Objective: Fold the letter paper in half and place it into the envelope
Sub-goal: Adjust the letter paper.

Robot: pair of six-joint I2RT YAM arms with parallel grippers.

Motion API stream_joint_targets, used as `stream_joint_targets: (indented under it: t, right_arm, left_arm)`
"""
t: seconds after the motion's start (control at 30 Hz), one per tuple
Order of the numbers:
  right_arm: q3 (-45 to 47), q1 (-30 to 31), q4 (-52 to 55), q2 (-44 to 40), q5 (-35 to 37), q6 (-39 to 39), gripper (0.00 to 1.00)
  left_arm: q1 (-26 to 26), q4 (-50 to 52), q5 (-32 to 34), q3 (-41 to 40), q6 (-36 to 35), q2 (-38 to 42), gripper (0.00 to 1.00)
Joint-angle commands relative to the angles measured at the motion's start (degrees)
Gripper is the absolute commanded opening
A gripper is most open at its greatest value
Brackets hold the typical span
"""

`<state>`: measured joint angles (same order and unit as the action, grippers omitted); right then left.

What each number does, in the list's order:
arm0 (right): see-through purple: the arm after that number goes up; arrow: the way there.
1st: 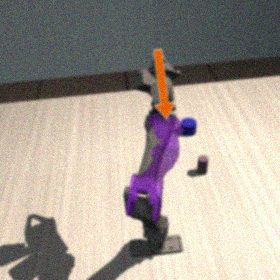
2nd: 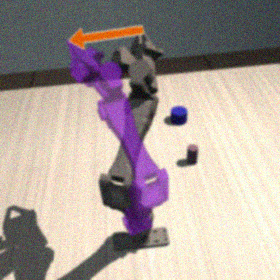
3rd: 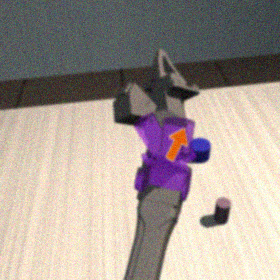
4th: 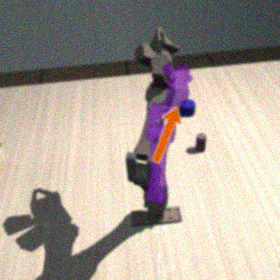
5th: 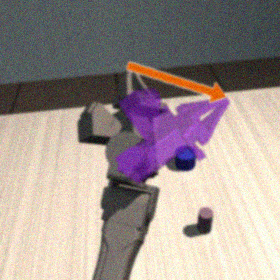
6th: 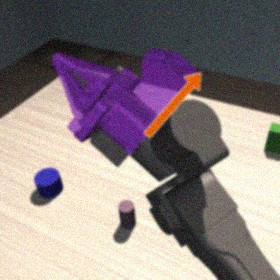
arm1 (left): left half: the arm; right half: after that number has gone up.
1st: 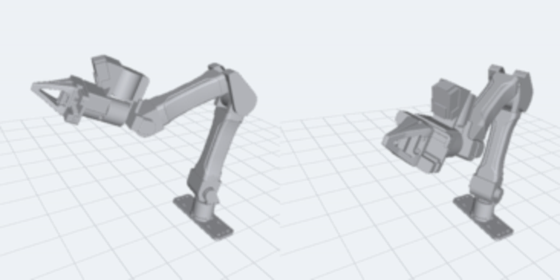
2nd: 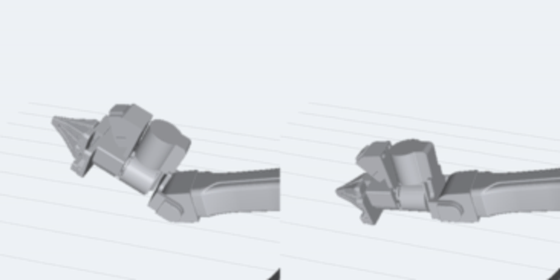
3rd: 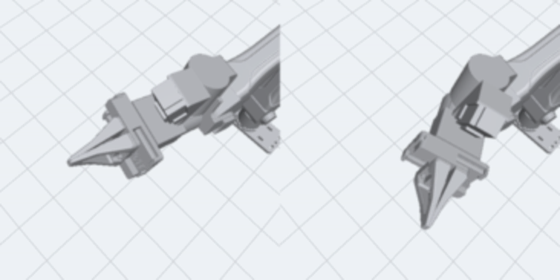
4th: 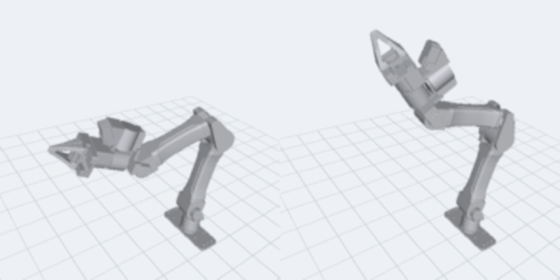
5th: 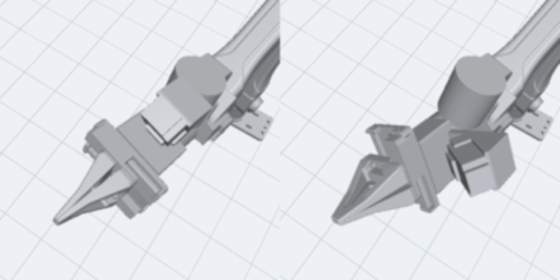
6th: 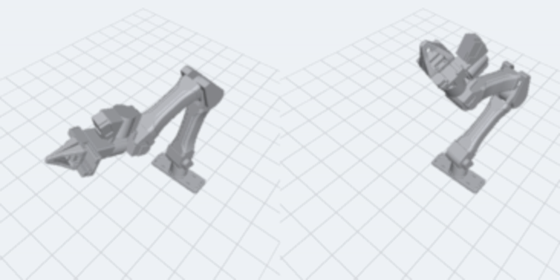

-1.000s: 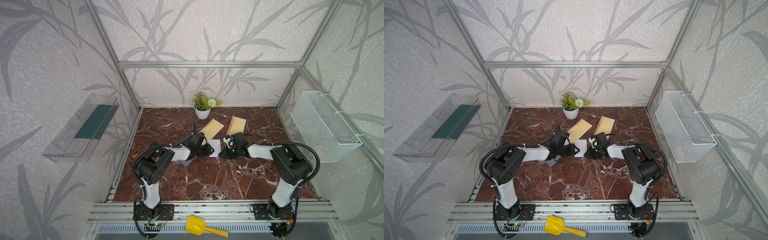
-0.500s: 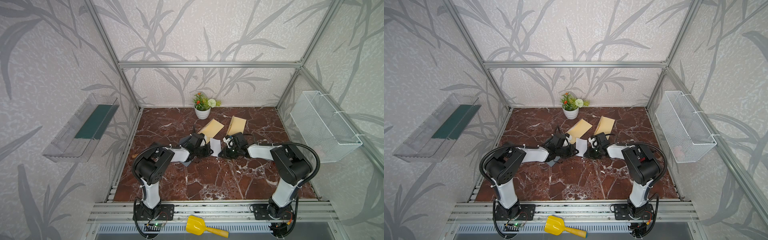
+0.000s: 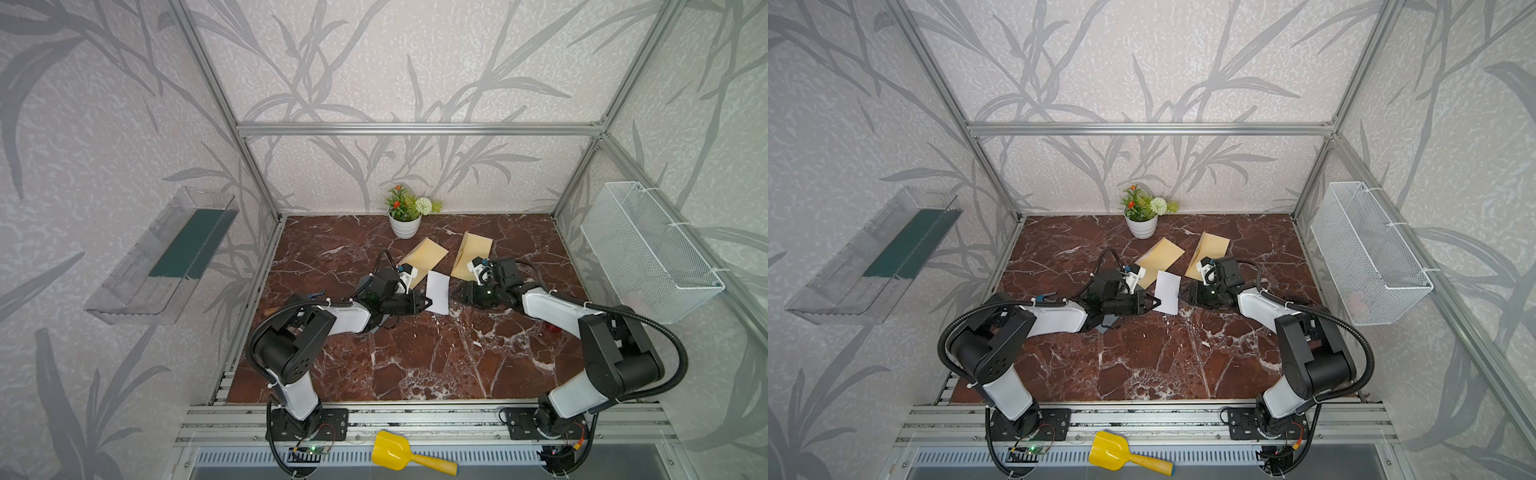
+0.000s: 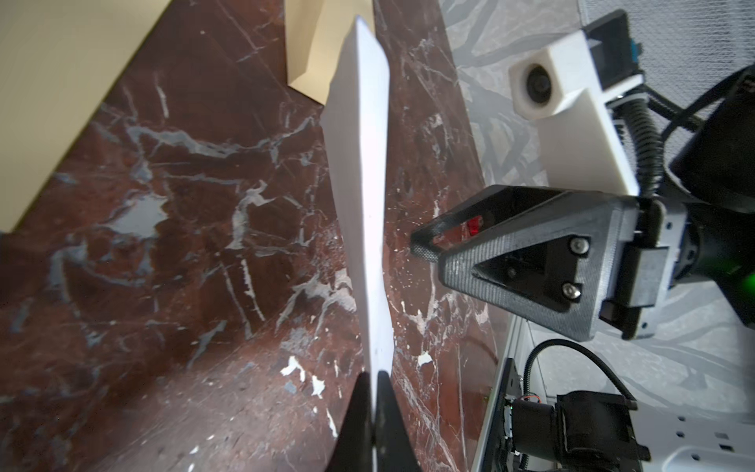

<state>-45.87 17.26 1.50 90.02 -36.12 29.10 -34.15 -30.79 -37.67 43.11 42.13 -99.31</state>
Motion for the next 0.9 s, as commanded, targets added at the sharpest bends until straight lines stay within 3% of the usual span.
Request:
stream_joint_targets:
  t: [0.0,0.53,0.77,0.87]
  right_arm:
    - [1.8,-0.2,-2.9,-1.2,-5.2,0.8,0.53]
    - [6.5,-0.3,-28.3,-0.7,-18.8,16.1,0.58]
    - [7.0,-1.3,-24.8,-4.4,-18.2,15.4,0.60]
    - [7.5,-2.5,-20.9,-7.2,-17.7,12.7,0.68]
  left_arm:
    - [0.2,-7.6,-5.1,-1.1,-0.3,3.0,0.00]
    - [0.3,-14.0,-10.2,-1.6,1.9,4.9,0.00]
    - [0.8,-14.6,-11.3,-1.5,2.2,4.8,0.00]
    - [1.2,-15.3,-12.1,-1.4,2.4,4.7,0.00]
